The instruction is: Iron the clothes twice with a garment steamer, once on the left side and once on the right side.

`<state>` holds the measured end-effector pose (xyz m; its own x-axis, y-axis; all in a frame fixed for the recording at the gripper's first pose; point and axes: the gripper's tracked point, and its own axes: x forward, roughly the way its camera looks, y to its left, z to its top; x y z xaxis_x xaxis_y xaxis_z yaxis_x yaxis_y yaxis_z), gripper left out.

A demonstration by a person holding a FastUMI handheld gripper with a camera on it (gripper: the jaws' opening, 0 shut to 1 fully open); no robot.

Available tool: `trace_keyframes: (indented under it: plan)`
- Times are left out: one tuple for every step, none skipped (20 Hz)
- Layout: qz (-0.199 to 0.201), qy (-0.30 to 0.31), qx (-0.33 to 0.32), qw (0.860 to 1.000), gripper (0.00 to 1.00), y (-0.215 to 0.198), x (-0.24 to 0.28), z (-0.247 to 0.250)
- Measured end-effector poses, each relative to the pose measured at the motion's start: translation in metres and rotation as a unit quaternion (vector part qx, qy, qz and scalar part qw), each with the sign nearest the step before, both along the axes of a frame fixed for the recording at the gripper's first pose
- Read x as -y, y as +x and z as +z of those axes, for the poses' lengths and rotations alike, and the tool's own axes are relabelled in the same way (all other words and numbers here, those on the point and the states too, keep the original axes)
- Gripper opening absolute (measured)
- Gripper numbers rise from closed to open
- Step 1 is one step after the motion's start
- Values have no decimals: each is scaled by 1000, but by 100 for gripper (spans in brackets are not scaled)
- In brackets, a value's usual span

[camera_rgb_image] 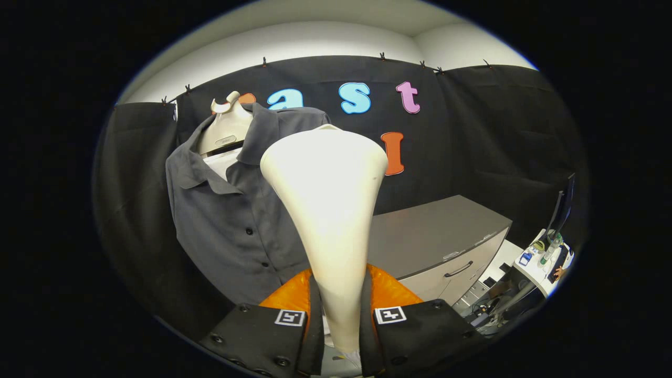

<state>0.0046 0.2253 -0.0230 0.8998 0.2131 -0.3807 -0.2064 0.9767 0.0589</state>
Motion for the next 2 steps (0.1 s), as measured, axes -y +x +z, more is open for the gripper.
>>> trace_keyframes:
  plan:
    - [-1, 1, 1, 1000, 35, 1, 1, 1]
    - [-2, 2, 2, 1000, 35, 2, 1, 2]
